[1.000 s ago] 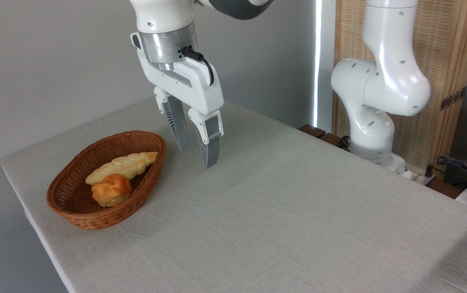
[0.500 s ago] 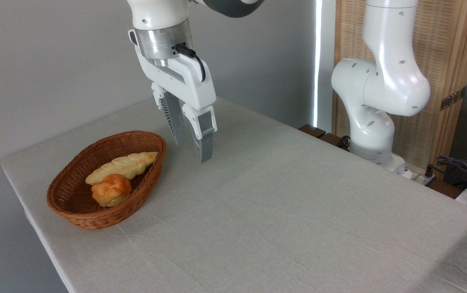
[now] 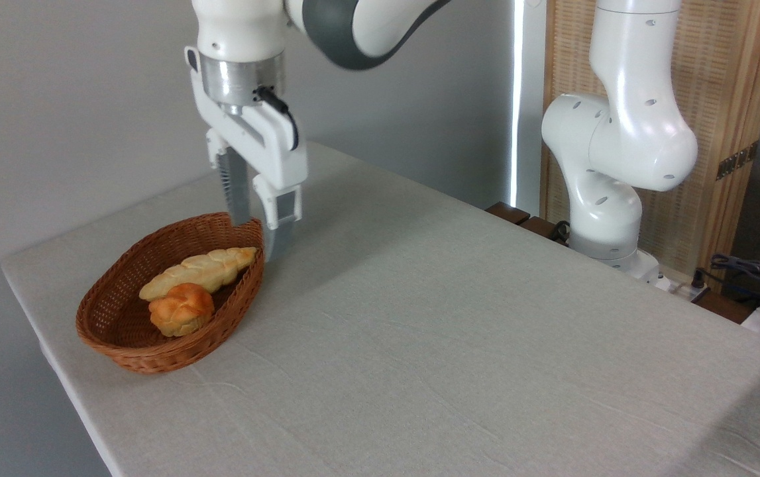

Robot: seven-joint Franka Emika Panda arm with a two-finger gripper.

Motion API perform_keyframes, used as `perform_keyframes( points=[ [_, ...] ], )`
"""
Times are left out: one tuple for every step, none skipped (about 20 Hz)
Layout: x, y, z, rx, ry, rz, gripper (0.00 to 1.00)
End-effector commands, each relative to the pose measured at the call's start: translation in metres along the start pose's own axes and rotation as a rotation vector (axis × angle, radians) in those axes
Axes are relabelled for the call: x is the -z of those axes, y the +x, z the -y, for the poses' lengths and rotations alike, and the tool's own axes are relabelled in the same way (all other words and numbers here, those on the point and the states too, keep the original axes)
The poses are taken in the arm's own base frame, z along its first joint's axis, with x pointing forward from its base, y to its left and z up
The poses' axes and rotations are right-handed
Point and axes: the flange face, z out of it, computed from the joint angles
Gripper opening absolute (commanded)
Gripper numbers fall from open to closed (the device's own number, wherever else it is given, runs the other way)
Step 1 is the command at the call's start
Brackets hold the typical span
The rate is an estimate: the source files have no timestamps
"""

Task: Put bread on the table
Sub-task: 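Lower the open gripper into the basket over the round golden bun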

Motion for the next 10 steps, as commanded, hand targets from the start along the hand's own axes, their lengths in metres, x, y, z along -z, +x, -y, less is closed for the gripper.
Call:
perform_keyframes(
  points=[
    [-0.027, 0.025, -0.008, 0.035, 0.027, -0.079, 1.00],
    [-0.030, 0.031, -0.007, 0.047, 0.041, -0.103, 1.00],
    [-0.033, 0.035, -0.004, 0.066, 0.056, -0.127, 1.00],
    [-0.041, 0.043, -0.008, 0.077, 0.065, -0.147, 1.00],
    [-0.046, 0.050, -0.011, 0.083, 0.080, -0.169, 1.00],
    [-0.055, 0.055, -0.012, 0.089, 0.088, -0.180, 1.00],
    [-0.062, 0.059, -0.012, 0.085, 0.093, -0.185, 1.00],
    [-0.072, 0.062, -0.012, 0.074, 0.103, -0.184, 1.00],
    [-0.082, 0.065, -0.011, 0.062, 0.113, -0.179, 1.00],
    [-0.093, 0.070, -0.013, 0.047, 0.118, -0.180, 1.00]
  ],
)
